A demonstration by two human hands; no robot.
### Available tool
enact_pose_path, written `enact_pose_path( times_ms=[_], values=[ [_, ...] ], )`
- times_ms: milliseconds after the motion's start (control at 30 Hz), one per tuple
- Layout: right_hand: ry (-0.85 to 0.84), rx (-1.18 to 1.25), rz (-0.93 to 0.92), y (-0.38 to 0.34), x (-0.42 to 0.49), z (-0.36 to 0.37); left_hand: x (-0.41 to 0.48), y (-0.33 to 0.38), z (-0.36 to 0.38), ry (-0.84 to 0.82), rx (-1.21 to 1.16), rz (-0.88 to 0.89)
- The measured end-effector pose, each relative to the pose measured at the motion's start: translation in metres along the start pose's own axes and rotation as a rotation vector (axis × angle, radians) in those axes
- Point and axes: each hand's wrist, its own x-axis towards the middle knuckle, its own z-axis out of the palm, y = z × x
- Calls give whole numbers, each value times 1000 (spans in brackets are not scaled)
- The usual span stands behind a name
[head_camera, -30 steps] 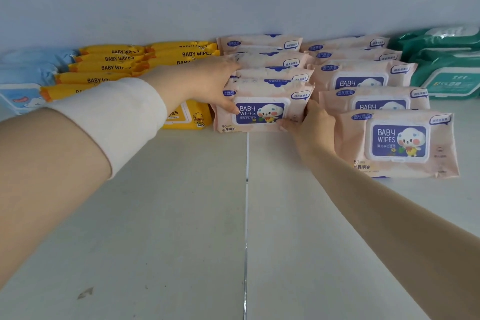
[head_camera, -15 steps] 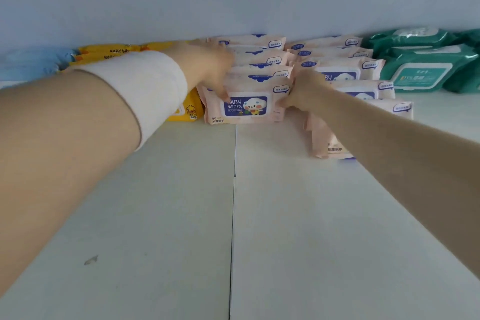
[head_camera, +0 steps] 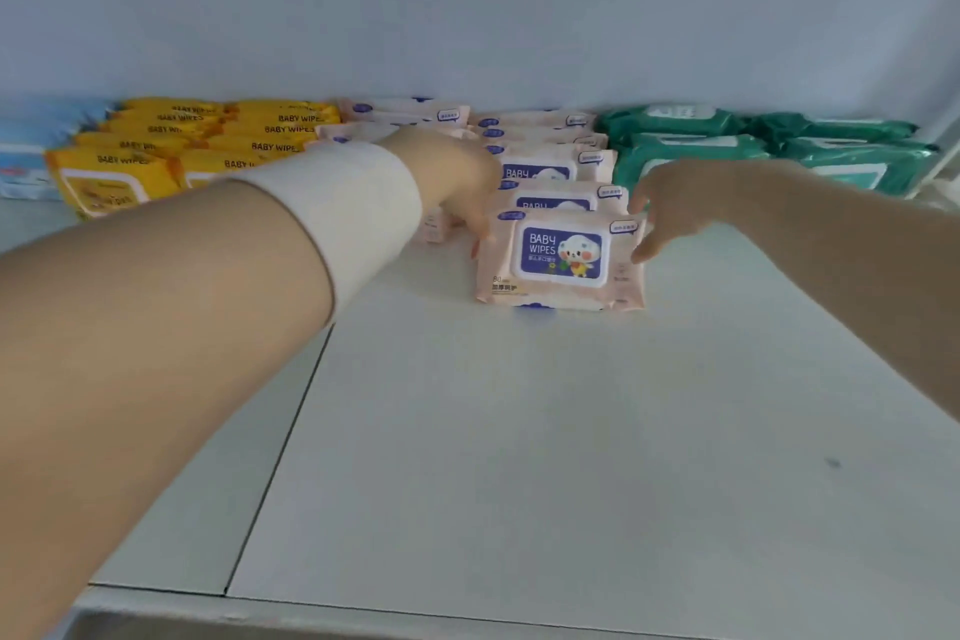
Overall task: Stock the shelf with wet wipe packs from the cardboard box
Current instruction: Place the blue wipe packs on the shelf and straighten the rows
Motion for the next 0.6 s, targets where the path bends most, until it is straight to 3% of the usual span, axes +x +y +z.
enact_pose_path(
  times_ms=[67, 167, 267, 400, 600],
  values=[
    [38, 130, 2, 8, -3, 28, 5, 9, 6, 67, -34, 16],
    [105, 524, -1, 6, 2, 59, 14, 20, 22, 116, -105, 24],
    [177, 842, 109, -8, 17, 83, 28, 24, 37, 188, -71, 52],
    [313, 1037, 164, -18, 40, 105, 38, 20, 52, 310, -65, 85],
    [571, 1147, 91, -23, 66, 113, 54, 8, 51, 442, -19, 127]
  ],
)
